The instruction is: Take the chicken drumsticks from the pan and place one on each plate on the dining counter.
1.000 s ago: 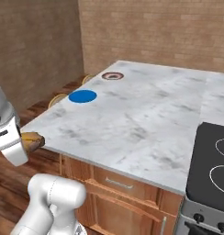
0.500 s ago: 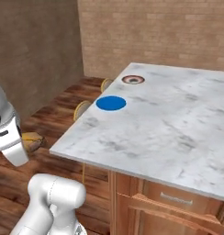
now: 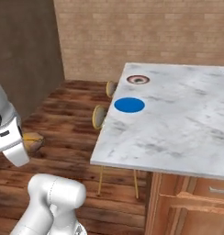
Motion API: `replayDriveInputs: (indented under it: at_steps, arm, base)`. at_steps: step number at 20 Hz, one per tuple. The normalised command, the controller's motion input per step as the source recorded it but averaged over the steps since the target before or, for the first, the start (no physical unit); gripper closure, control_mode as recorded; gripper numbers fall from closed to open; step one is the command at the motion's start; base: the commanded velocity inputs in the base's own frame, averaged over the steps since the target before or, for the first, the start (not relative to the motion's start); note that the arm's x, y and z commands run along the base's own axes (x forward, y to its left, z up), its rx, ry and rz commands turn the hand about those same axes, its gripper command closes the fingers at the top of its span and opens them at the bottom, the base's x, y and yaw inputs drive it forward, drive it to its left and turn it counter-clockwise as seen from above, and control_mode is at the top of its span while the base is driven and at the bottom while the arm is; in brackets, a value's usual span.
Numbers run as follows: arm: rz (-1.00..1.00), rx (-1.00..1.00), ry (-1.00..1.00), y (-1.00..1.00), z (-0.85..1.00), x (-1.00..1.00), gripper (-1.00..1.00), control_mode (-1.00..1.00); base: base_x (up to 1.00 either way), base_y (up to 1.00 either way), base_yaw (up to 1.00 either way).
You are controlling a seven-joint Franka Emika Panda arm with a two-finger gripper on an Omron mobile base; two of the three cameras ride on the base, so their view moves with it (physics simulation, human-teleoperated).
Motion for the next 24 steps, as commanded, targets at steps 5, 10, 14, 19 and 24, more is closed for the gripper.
replayDriveInputs:
  at_steps: [5, 10, 14, 19, 24]
  arm:
    - [0.00, 0.00, 0.00, 0.00, 0.00, 0.00, 1.00, 1.00]
    - [0.00, 0.00, 0.00, 0.00, 0.00, 0.00, 1.00, 1.00]
    - [0.00, 0.00, 0.00, 0.00, 0.00, 0.00, 1.00, 1.00]
    - [0.00, 0.00, 0.00, 0.00, 0.00, 0.00, 1.00, 1.00]
    - [0.00, 0.00, 0.00, 0.00, 0.00, 0.00, 1.00, 1.00]
  base:
    - [0.08, 1.00, -0.52]
    - [0.39, 1.00, -0.60]
    - [0.61, 1.00, -0.60]
    - [0.73, 1.00, -0.56]
    - [0.61, 1.00, -0.51]
